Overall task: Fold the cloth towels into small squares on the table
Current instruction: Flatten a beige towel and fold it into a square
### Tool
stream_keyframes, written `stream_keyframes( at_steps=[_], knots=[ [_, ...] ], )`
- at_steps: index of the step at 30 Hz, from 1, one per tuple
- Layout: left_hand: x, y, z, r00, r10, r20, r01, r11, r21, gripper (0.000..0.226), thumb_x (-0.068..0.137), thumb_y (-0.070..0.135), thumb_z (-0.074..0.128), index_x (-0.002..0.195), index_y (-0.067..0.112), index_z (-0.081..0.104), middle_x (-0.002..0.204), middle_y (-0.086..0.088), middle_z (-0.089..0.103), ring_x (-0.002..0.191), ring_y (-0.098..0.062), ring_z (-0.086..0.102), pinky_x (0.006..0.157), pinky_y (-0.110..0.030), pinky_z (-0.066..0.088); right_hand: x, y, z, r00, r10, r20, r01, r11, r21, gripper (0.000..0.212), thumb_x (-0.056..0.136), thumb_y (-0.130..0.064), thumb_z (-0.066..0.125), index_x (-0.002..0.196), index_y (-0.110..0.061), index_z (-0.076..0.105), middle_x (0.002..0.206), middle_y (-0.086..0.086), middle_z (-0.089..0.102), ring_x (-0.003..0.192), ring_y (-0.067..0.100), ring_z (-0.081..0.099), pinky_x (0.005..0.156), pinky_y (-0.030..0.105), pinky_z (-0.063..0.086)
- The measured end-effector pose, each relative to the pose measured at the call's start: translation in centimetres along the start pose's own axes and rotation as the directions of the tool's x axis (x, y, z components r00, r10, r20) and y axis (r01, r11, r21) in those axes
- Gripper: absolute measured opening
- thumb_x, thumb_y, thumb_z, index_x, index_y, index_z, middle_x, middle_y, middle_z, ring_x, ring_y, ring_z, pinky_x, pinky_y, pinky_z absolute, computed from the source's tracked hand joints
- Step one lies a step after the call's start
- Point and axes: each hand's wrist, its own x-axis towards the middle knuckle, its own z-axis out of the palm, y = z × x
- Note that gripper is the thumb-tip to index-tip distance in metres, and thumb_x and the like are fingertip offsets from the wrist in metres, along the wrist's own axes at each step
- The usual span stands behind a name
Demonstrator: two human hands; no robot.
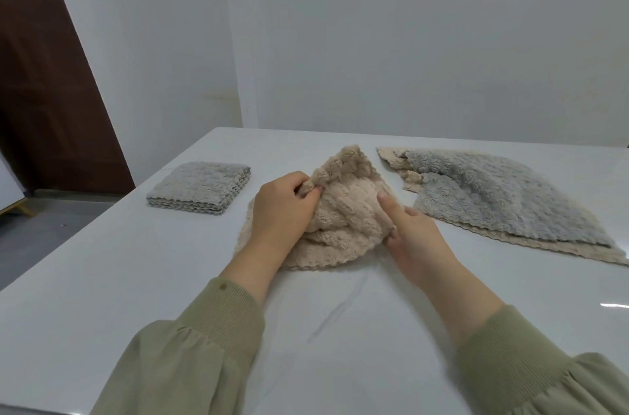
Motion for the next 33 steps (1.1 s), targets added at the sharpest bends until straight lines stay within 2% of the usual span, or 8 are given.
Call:
stream_keyframes(
  at_steps=[4,9,14,18,21,26,30,33],
  knots=[
    [0.1,0.1,-0.1,0.997,-0.050,-0.057,0.051,0.998,0.032,0.030,0.085,0.024,0.063,0.058,0.018,0.050,0.050,0.006,0.043,0.049,-0.008,0.035,0.046,-0.019,0.027,-1.0,0.2,0.4,0.958,0.115,0.263,-0.179,0.955,0.235,0.035,0.077,-0.022,0.066,0.104,0.000,0.063,0.105,0.016,0.071,0.092,0.024,0.069,0.075,0.030,0.058],
    [0.9,-0.2,0.0,0.967,-0.205,0.149,0.215,0.975,-0.053,0.025,0.083,0.027,0.067,0.067,0.008,0.060,0.059,-0.001,0.051,0.055,-0.014,0.042,0.054,-0.025,0.033,-0.4,0.4,0.7,0.994,0.002,0.105,-0.018,0.988,0.153,0.017,0.092,-0.002,0.052,0.104,0.001,0.062,0.088,0.013,0.071,0.074,0.021,0.068,0.064,0.029,0.058],
    [0.5,0.9,-0.8,0.694,-0.293,0.658,0.682,0.559,-0.471,0.019,0.088,0.015,0.061,0.100,0.002,0.066,0.093,-0.015,0.070,0.076,-0.023,0.068,0.071,-0.033,0.056,-0.1,-1.4,-0.4,0.979,-0.038,0.202,-0.011,0.972,0.235,0.020,0.095,-0.003,0.044,0.103,-0.003,0.062,0.089,0.012,0.073,0.080,0.022,0.071,0.074,0.035,0.059],
    [0.7,0.7,-1.1,0.587,-0.201,0.784,0.791,0.351,-0.502,0.045,0.077,0.015,0.062,0.116,-0.006,0.058,0.110,-0.021,0.066,0.097,-0.029,0.065,0.087,-0.039,0.053,-0.2,-2.2,-0.9,0.942,0.027,0.333,-0.105,0.971,0.216,0.023,0.094,-0.004,0.045,0.111,0.002,0.058,0.094,0.016,0.071,0.079,0.025,0.071,0.070,0.037,0.060],
    [0.9,-0.2,-0.4,0.627,-0.304,0.717,0.766,0.408,-0.497,0.030,0.084,0.010,0.062,0.111,-0.003,0.061,0.114,-0.023,0.063,0.104,-0.032,0.059,0.090,-0.042,0.049,0.9,-1.3,-1.1,0.980,-0.044,0.195,0.031,0.997,0.068,0.017,0.092,0.001,0.051,0.107,-0.001,0.059,0.086,0.012,0.072,0.075,0.023,0.070,0.069,0.034,0.059],
    [0.5,-1.2,0.9,0.799,-0.428,0.422,0.584,0.720,-0.375,0.005,0.085,0.006,0.066,0.089,0.003,0.065,0.078,-0.011,0.069,0.055,-0.015,0.066,0.046,-0.023,0.050,2.7,0.2,-1.3,0.977,-0.209,0.035,0.210,0.932,-0.295,0.036,0.085,0.002,0.064,0.117,-0.011,0.056,0.104,0.008,0.068,0.084,0.019,0.067,0.078,0.036,0.056],
    [0.7,-2.8,1.4,0.844,-0.430,0.321,0.519,0.806,-0.284,0.013,0.078,0.014,0.072,0.089,0.007,0.070,0.087,-0.013,0.072,0.083,-0.030,0.070,0.079,-0.042,0.055,3.1,0.7,-1.4,0.961,-0.274,0.037,0.263,0.865,-0.428,0.063,0.085,0.000,0.062,0.140,-0.018,0.037,0.124,0.003,0.054,0.090,0.016,0.063,0.067,0.021,0.053],
    [1.3,-4.0,1.2,0.847,-0.464,0.259,0.524,0.809,-0.266,0.027,0.078,0.016,0.071,0.105,0.015,0.066,0.096,-0.008,0.071,0.083,-0.023,0.067,0.081,-0.037,0.055,3.0,1.0,-1.2,0.938,-0.344,0.041,0.313,0.790,-0.527,0.062,0.090,-0.006,0.057,0.144,-0.019,0.029,0.139,0.001,0.043,0.114,0.013,0.052,0.089,0.024,0.043]
  ],
)
